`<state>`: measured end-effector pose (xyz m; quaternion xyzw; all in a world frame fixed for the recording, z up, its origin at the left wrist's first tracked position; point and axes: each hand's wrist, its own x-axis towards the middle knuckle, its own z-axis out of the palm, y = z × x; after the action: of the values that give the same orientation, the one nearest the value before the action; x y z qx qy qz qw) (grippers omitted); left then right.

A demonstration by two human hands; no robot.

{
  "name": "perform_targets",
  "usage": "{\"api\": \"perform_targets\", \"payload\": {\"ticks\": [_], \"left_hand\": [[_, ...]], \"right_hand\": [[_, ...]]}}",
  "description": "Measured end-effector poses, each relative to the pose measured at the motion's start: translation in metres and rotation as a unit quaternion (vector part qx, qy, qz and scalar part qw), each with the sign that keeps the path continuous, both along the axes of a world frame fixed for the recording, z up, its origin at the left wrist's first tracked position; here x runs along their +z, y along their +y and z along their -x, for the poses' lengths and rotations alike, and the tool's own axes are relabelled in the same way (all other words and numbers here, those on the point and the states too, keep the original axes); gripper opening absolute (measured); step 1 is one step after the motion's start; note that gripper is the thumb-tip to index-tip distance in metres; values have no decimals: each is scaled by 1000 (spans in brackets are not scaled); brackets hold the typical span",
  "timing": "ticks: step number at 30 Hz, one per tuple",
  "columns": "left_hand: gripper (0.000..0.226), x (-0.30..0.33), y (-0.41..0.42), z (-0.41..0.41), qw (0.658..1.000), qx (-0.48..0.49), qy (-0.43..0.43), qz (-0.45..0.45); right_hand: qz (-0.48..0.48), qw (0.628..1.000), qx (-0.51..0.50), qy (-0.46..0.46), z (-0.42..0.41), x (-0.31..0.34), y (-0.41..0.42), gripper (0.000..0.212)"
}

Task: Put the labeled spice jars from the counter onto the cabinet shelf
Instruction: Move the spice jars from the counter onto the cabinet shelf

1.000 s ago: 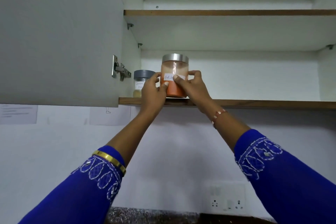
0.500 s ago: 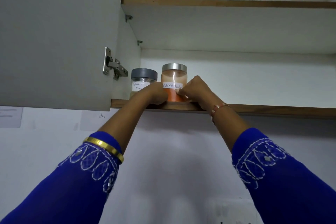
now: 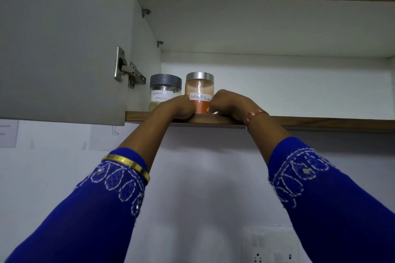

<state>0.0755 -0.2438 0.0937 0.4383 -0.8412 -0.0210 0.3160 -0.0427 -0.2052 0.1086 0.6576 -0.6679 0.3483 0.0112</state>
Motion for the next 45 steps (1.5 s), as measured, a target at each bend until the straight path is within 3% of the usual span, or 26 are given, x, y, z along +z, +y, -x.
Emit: {"api": "perform_targets", "payload": {"ticks": [4,8,11,15,16,18,20,21,25,28,32,40,45], "left_hand": [[36,2,-3,-2,1000,2,-13,-18],[32,-1,-6,0,1000,28,1,13],[29,-7,-9,-1,997,57,17,45],[25,-24,1,0,976,119,84,162],[25,-30,5,0,963,147,93,207],[28,-43,10,2,932,197,96,287],[37,-55,16,1,921,212,104,311],[39,-61,19,0,925,208,104,299],[39,-90,38,-10,955,96,146,241],[43,-124,69,-12,953,3,229,199],[39,-179,119,-6,949,-56,279,135],[37,-304,201,17,960,-146,238,17],[36,-388,239,33,946,-193,237,-110]], "right_hand": [[-25,999,-3,45,-9,-2,1,15],[-10,998,-8,65,-13,-4,-1,7],[7,999,-12,50,-11,-6,-2,27],[67,995,-52,57,-14,-16,-2,17],[88,990,-82,70,-15,-23,0,23],[141,968,-151,145,-16,-38,5,27],[188,934,-187,241,-19,-53,10,29],[196,924,-191,268,-19,-59,13,32],[175,947,-148,225,-9,-86,39,58],[174,961,-75,200,3,-127,69,59],[146,980,-59,126,13,-197,120,58],[109,990,-54,-74,23,-333,223,59],[23,976,-113,-185,31,-425,272,61]]}}
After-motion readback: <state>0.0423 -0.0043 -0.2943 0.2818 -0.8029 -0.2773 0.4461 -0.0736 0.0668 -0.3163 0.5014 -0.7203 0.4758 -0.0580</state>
